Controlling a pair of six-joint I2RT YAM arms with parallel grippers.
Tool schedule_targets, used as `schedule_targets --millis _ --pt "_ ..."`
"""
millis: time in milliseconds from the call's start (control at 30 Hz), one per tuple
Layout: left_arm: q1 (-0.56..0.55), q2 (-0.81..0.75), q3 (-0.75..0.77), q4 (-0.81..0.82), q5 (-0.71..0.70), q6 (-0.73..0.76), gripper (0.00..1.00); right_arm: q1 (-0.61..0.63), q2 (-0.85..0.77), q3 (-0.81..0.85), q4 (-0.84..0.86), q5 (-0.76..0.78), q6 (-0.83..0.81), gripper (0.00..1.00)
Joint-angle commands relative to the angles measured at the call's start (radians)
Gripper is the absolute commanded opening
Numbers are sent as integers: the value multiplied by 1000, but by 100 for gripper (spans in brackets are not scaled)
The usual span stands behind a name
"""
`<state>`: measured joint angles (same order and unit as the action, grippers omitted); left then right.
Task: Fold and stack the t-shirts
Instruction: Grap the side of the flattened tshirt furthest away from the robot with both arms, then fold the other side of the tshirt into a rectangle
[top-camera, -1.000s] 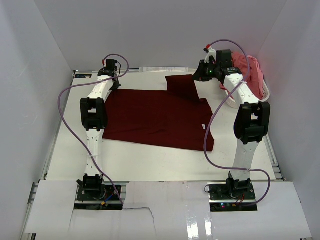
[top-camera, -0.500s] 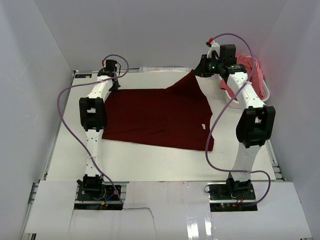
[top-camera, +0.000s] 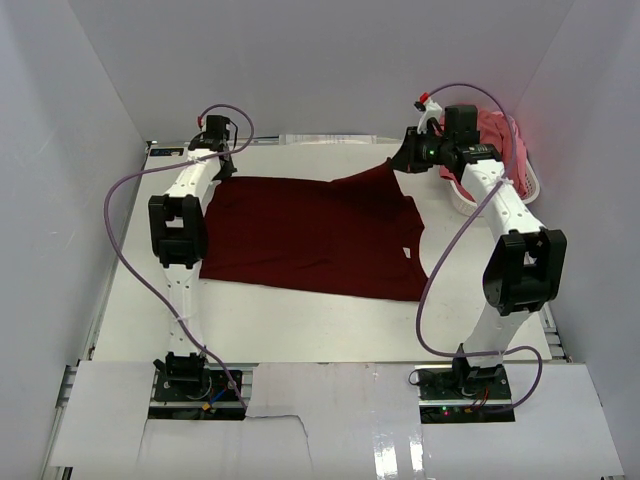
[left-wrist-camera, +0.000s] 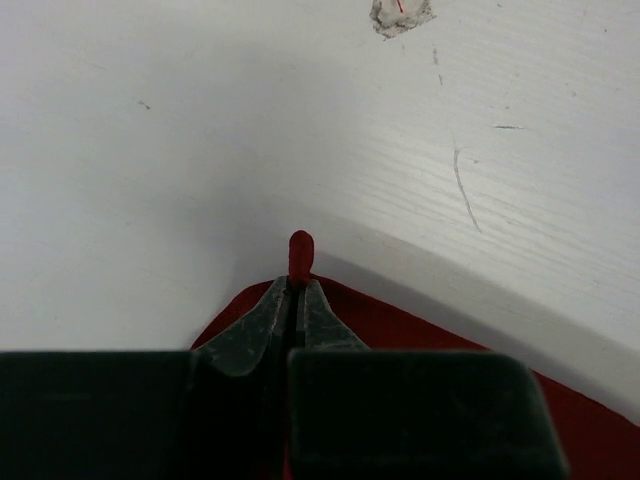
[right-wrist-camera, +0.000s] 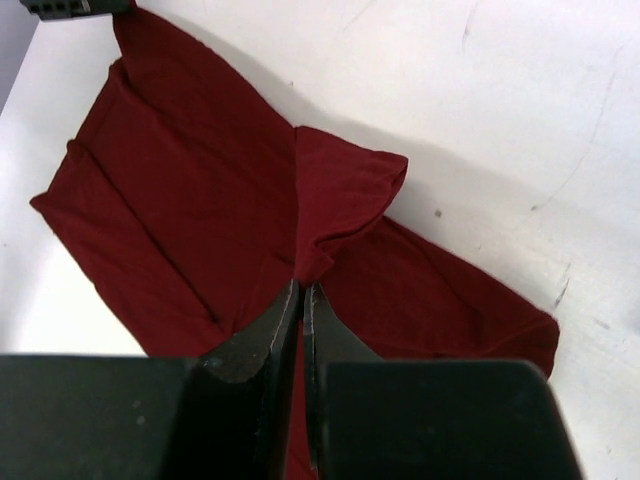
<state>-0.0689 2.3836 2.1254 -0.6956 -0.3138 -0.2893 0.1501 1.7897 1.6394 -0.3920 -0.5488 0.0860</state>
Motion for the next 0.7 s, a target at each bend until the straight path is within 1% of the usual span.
schedule_targets --millis 0,100,567,667 --pt "-5 -126 -33 13 -31 -11 0 -3 -72 -42 30 -31 -12 8" --pt "-9 -164 -65 11 -39 -13 0 3 -102 -70 30 -30 -14 8" --pt "-19 -357 -344 27 -67 -53 0 45 -291 -271 21 1 -11 8" --pt "-22 -397 -381 34 -79 -53 0 52 -325 -312 12 15 -11 8"
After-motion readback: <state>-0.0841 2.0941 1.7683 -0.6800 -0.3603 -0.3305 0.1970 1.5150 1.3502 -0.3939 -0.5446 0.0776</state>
